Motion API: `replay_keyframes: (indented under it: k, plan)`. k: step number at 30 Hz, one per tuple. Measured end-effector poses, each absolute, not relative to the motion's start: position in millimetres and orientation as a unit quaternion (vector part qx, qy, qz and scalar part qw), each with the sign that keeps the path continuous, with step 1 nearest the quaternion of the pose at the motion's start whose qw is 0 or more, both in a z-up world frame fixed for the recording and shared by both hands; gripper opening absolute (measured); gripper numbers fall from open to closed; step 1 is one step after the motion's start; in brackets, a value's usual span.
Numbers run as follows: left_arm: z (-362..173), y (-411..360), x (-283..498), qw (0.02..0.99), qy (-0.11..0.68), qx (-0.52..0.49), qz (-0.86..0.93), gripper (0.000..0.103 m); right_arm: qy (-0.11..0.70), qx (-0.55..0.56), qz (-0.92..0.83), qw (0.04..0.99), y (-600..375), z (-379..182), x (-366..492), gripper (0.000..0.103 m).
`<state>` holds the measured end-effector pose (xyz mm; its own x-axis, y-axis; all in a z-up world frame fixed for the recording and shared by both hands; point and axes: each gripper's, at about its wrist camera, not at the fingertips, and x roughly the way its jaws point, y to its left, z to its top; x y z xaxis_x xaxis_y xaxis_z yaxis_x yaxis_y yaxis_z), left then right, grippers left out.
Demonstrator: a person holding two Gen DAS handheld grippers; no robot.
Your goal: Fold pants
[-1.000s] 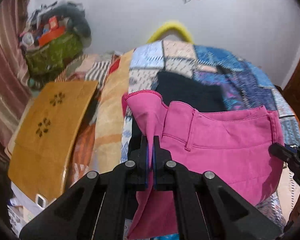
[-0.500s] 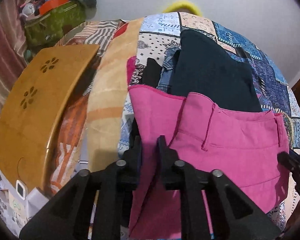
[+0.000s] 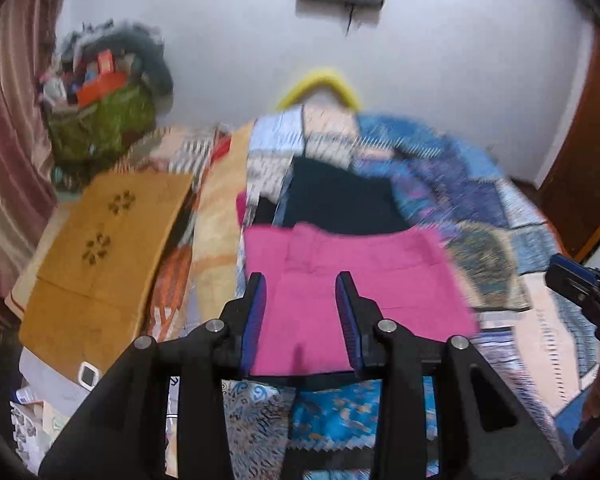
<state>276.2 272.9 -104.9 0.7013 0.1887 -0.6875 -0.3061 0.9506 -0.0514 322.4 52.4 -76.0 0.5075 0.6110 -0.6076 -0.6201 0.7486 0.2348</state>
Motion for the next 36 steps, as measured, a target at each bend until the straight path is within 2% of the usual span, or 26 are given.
replay_keyframes:
  k: [8, 12, 15, 18, 20, 22, 24, 25, 26, 27, 29, 33, 36]
  plan:
    - [-8, 205, 170, 0.967, 0.233, -0.046, 0.092, 0.036, 0.214, -0.018, 0.390, 0.896, 22, 7, 233, 0.032]
    - [20, 179, 121, 0.979, 0.179, -0.034, 0.089, 0.037, 0.151, -0.023, 0.400, 0.904, 8, 35, 184, 0.032]
    - [33, 162, 87, 0.985, 0.145, -0.031, 0.091, 0.042, 0.124, -0.013, 0.403, 0.907, -1, 44, 160, 0.032]
    - [39, 151, 62, 0.988, 0.117, -0.020, 0.103, 0.054, 0.110, -0.009, 0.410, 0.905, -6, 48, 141, 0.032]
    - [40, 146, 48, 0.989, 0.107, -0.019, 0.101, 0.066, 0.106, -0.005, 0.406, 0.907, -8, 47, 133, 0.041]
    - [42, 142, 38, 0.989, 0.098, -0.016, 0.105, 0.070, 0.101, 0.002, 0.402, 0.910, -13, 46, 126, 0.058]
    - [43, 138, 29, 0.989, 0.090, -0.009, 0.115, 0.077, 0.094, 0.008, 0.393, 0.915, -15, 45, 120, 0.068]
    - [43, 136, 26, 0.989, 0.087, -0.009, 0.117, 0.084, 0.093, 0.010, 0.390, 0.916, -16, 45, 118, 0.075]
    - [43, 136, 23, 0.990, 0.085, -0.010, 0.116, 0.089, 0.093, 0.013, 0.386, 0.918, -17, 45, 117, 0.078]
    - [42, 135, 21, 0.990, 0.083, -0.011, 0.114, 0.090, 0.092, 0.016, 0.383, 0.919, -17, 45, 116, 0.083]
    - [41, 136, 19, 0.990, 0.084, -0.014, 0.115, 0.094, 0.089, 0.017, 0.374, 0.923, -18, 46, 111, 0.086]
    - [40, 134, 14, 0.989, 0.081, -0.013, 0.121, 0.101, 0.091, 0.027, 0.363, 0.927, -19, 46, 112, 0.103]
    - [38, 130, 12, 0.989, 0.081, -0.010, 0.125, 0.102, 0.094, 0.033, 0.356, 0.929, -26, 42, 106, 0.103]
